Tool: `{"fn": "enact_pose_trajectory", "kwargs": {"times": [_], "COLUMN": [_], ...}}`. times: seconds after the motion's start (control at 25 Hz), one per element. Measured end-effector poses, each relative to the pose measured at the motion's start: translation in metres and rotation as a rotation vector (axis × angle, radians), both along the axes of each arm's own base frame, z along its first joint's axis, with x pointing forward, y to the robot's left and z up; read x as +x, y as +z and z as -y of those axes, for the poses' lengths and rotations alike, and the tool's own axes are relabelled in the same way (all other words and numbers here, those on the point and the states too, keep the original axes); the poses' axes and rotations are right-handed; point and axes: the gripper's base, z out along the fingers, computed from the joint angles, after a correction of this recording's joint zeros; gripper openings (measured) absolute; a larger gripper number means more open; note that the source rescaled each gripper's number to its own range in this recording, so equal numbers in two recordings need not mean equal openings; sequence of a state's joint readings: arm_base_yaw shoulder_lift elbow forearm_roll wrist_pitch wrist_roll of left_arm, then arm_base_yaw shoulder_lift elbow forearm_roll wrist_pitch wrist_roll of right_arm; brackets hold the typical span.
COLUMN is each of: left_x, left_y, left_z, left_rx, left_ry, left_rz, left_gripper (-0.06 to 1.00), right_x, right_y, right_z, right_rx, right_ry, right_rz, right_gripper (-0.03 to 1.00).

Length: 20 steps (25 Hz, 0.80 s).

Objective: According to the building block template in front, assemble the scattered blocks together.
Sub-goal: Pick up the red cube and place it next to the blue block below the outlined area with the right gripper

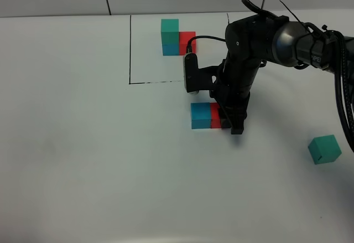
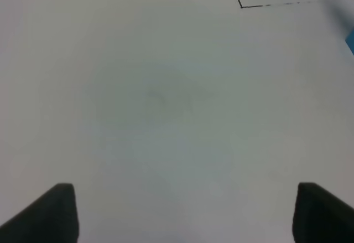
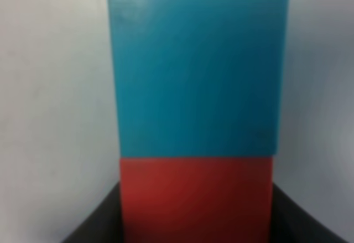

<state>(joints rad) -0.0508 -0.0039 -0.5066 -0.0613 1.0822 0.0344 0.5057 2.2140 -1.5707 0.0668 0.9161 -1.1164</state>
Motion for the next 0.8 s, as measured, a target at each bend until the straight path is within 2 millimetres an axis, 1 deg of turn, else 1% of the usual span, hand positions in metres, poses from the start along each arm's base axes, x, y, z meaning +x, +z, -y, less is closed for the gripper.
{"fn": "enact_pose_trajectory", "kwargs": {"times": [0.8], "left_x": [0.0], "left_y": [0.0], "left_z": [0.0], "left_rx": [0.0], "left_ry": [0.0], "left_rz": [0.0], "left_gripper": [0.77], "right_x": [0.0001], "right_y": [-0.0004], "right_z": [-0.0001], "right_rx": [0.001], "right_ry": [-0.001], "right_rz": [0.0], "right_gripper": [0.01]}}
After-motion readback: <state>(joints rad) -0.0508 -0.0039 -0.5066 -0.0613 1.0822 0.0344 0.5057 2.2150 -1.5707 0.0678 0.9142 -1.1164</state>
